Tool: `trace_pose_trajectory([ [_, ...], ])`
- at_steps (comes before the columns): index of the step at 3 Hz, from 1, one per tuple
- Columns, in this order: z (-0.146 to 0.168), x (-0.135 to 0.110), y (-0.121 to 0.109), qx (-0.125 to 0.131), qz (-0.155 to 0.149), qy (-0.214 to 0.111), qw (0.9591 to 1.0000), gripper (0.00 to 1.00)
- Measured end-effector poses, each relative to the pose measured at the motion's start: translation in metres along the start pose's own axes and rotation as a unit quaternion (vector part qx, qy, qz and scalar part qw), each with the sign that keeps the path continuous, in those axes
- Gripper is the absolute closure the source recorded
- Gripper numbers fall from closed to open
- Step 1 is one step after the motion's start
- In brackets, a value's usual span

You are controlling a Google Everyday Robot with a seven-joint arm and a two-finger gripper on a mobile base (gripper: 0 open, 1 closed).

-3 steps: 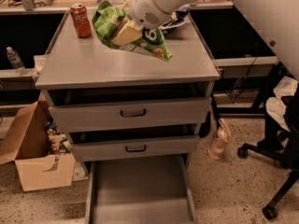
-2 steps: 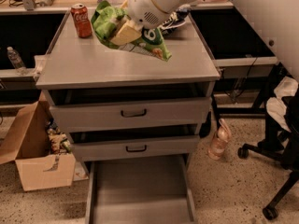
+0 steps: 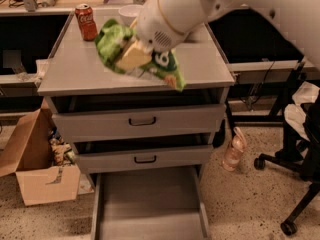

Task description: Place green rice chip bag into bottom drawer

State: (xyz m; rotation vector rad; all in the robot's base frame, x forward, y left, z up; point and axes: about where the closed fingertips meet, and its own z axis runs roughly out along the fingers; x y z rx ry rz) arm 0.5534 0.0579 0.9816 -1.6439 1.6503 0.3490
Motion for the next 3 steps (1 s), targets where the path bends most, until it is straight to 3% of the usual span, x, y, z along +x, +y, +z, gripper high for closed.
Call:
trace_pose_trajectory([
  [1, -0.005, 0.013, 0.05, 0.01, 0.064, -0.013, 0.9978, 1.0],
  [2, -0.003, 0.053, 0.068, 0.008, 0.097, 0.009, 0.9952, 1.0],
  [3, -0.002, 0.053, 0.069, 0.006, 0.095, 0.01, 0.9954, 1.0],
])
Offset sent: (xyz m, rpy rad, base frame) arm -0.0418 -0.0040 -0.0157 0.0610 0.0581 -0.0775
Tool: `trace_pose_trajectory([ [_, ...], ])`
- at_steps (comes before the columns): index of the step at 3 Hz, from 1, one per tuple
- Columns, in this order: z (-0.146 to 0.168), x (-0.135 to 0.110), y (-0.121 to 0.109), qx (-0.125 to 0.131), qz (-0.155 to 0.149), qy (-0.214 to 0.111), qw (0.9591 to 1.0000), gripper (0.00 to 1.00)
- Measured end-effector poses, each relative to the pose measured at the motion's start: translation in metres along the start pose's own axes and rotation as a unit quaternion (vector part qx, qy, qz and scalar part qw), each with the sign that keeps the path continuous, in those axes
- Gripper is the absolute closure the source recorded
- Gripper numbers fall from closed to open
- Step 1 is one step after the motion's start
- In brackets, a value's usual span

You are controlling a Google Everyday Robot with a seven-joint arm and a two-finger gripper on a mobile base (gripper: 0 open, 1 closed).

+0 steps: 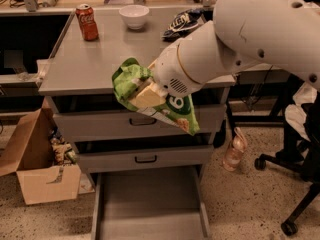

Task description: Place green rice chip bag into bottom drawer

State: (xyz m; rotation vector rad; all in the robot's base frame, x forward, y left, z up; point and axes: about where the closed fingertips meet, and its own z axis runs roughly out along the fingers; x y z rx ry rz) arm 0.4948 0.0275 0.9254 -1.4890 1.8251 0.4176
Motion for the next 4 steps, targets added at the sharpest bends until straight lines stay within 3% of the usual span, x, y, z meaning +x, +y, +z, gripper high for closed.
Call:
trace_pose_trajectory([
  [1, 0.023, 0.009, 0.007, -0.021, 0.01, -0.013, 0.9996, 1.0],
  [2, 0.08, 0.056, 0.027, -0.054, 0.049, -0.033, 0.9968, 1.0],
  [3, 0.176, 0.139, 0.069, -0.096, 0.12, -0.025, 0.9878, 1.0],
  [4, 0.26, 0.205, 0.099, -0.117, 0.176, -0.017, 0.9774, 1.0],
])
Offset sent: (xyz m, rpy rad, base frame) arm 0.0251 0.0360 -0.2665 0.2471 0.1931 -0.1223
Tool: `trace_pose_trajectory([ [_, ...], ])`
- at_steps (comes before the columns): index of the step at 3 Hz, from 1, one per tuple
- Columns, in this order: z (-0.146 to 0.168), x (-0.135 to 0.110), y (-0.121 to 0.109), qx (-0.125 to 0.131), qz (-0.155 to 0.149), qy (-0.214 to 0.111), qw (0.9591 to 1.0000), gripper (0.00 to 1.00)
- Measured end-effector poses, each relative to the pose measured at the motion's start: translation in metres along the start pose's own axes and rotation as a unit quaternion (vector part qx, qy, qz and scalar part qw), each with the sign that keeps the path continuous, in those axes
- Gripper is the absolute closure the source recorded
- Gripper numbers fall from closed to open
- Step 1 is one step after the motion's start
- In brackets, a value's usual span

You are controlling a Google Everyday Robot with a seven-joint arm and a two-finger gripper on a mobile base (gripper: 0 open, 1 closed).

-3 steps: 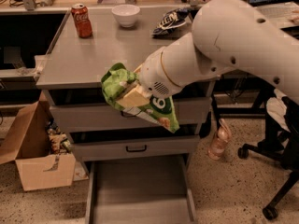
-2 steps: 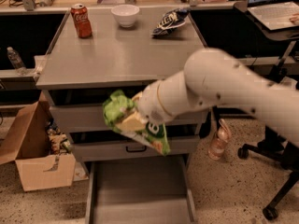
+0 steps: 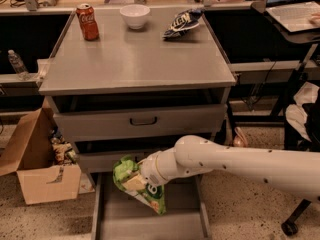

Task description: Place green rice chip bag into bottom drawer

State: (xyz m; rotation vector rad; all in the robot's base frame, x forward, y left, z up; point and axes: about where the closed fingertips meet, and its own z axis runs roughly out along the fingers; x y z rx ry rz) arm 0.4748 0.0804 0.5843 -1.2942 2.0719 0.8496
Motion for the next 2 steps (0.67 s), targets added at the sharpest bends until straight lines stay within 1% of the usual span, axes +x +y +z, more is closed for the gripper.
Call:
trace_pose_trajectory([
  [1, 0.015, 0.0038, -0.0128, 0.013, 0.018, -0.021, 0.9995, 1.0],
  [2, 0.0239, 0.0079, -0.0056, 0.011, 0.023, -0.019, 0.9995, 1.0],
])
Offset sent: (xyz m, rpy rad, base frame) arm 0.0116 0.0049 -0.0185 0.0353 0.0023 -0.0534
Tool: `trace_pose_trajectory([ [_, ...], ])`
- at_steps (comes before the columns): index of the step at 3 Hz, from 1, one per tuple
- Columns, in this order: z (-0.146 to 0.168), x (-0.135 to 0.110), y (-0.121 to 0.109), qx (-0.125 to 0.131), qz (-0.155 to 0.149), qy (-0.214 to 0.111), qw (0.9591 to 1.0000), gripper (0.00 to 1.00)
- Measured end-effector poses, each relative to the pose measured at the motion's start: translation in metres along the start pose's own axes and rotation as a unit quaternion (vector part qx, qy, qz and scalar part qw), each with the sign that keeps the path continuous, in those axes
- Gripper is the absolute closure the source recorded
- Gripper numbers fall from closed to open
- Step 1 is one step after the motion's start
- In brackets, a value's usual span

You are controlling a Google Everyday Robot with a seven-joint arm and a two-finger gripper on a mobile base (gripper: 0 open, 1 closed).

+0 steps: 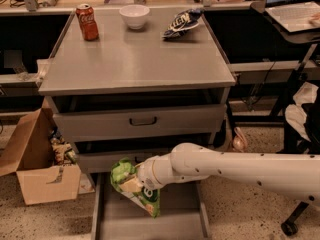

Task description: Place green rice chip bag into bottom drawer

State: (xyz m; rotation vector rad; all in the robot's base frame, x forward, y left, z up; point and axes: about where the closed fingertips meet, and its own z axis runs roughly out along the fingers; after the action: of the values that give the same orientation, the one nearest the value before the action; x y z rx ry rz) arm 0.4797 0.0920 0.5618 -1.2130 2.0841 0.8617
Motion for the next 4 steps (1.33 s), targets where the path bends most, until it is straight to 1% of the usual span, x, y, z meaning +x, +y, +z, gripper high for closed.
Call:
trace_pose_trajectory([
  [1, 0.018, 0.04, -0.025, 0.028, 0.003, -0.012, 0.9995, 1.0],
  [2, 0.04, 0.08, -0.09, 0.084, 0.015, -0.053, 0.995, 1.0],
  [3, 0.059, 0.112, -0.155, 0.113, 0.029, -0.084, 0.9896, 1.0],
  [4, 0.099, 0.165, -0.192, 0.098, 0.076, -0.09, 0.9881, 1.0],
])
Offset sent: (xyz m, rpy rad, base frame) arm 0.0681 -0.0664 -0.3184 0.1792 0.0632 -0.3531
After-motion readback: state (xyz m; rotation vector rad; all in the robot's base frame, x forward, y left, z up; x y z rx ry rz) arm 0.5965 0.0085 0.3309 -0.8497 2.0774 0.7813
